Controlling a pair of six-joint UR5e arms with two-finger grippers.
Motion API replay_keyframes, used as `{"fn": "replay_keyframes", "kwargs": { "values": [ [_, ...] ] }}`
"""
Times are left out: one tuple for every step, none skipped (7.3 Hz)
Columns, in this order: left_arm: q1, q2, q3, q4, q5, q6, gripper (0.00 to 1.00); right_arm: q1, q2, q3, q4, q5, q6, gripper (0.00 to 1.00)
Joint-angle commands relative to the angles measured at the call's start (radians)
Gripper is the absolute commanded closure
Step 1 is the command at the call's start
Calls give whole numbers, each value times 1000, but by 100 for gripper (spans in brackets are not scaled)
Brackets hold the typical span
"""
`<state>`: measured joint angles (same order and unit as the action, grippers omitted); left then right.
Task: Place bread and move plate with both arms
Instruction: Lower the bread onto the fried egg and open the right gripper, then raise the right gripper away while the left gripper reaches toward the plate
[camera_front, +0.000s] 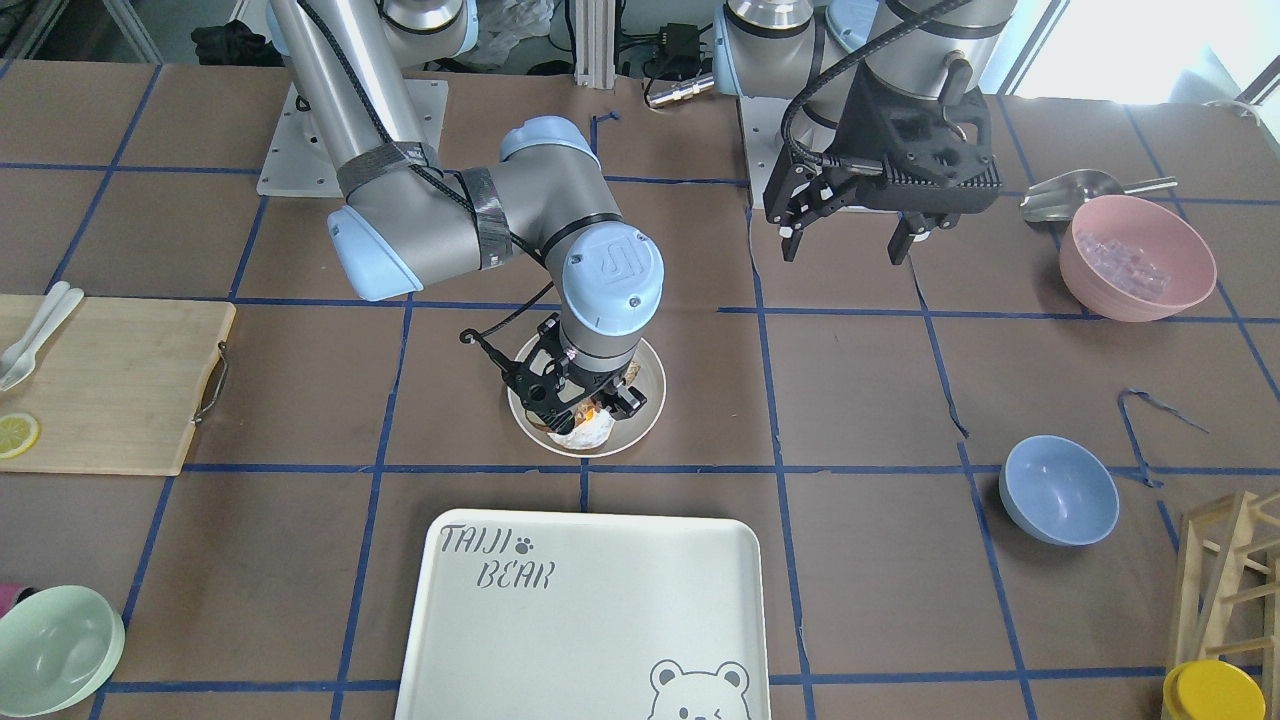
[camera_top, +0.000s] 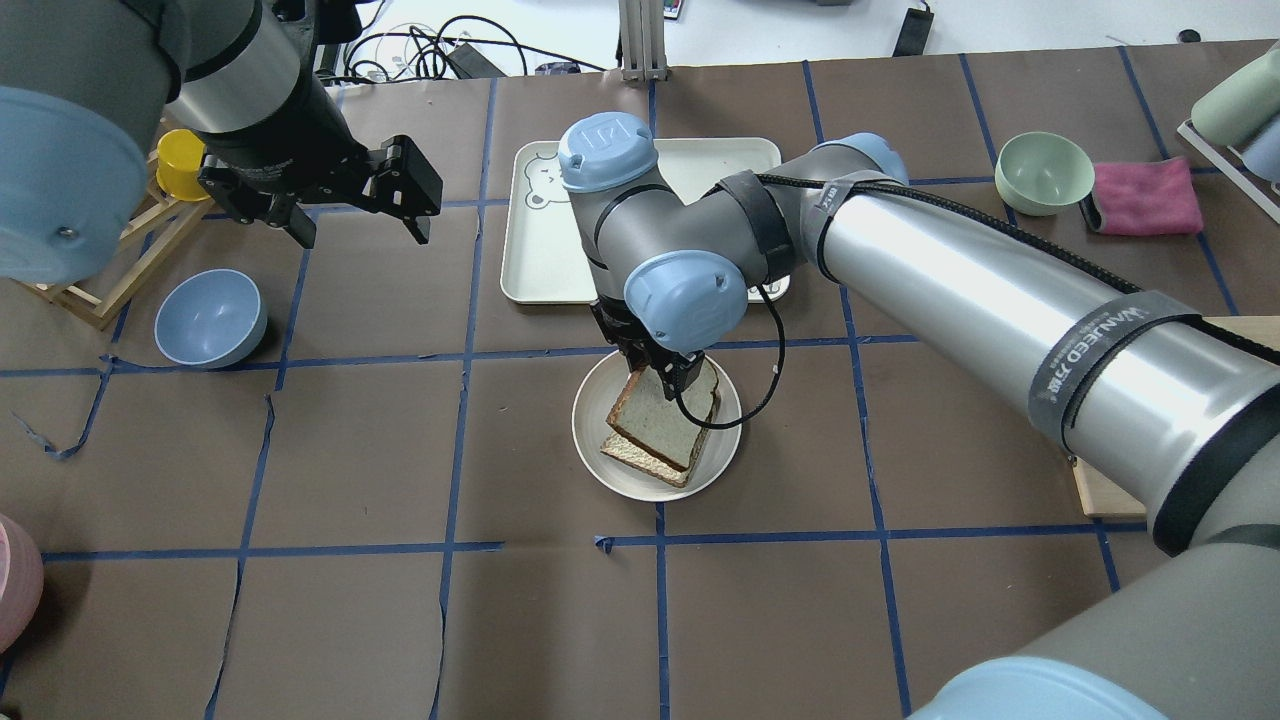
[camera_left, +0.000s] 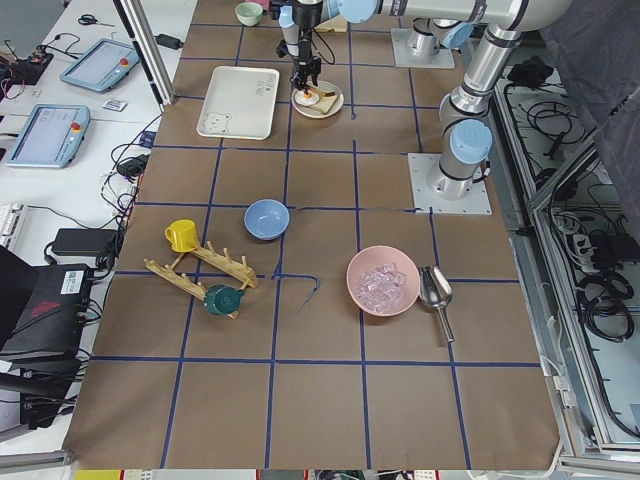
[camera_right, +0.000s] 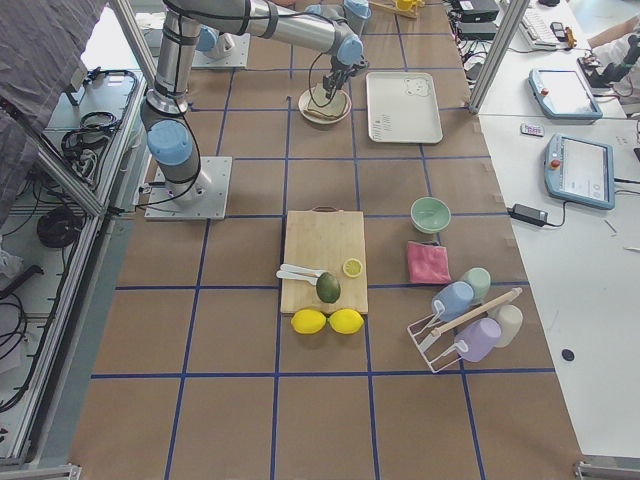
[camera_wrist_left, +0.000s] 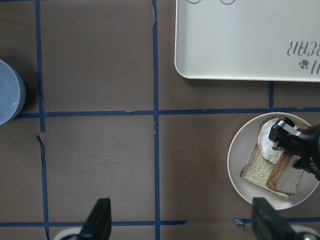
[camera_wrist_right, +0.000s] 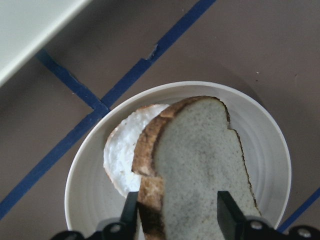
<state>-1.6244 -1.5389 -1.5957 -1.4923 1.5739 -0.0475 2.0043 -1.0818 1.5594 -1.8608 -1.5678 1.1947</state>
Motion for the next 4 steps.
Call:
{"fn": "replay_keyframes", "kwargs": {
  "values": [
    [0, -6, -45, 29, -2, -15, 0, -5, -59, -19, -11, 11, -35, 26],
    [0, -19, -67, 50, -3, -17, 0, -24, -85, -39, 0, 9, -109, 23],
    [0, -35, -87, 56, -5, -21, 0, -72, -114, -61, 14, 2, -253, 19],
    [0, -50, -111, 72, -23, -49, 0, -153, -142, -88, 70, 9, -379, 15]
  ]
}}
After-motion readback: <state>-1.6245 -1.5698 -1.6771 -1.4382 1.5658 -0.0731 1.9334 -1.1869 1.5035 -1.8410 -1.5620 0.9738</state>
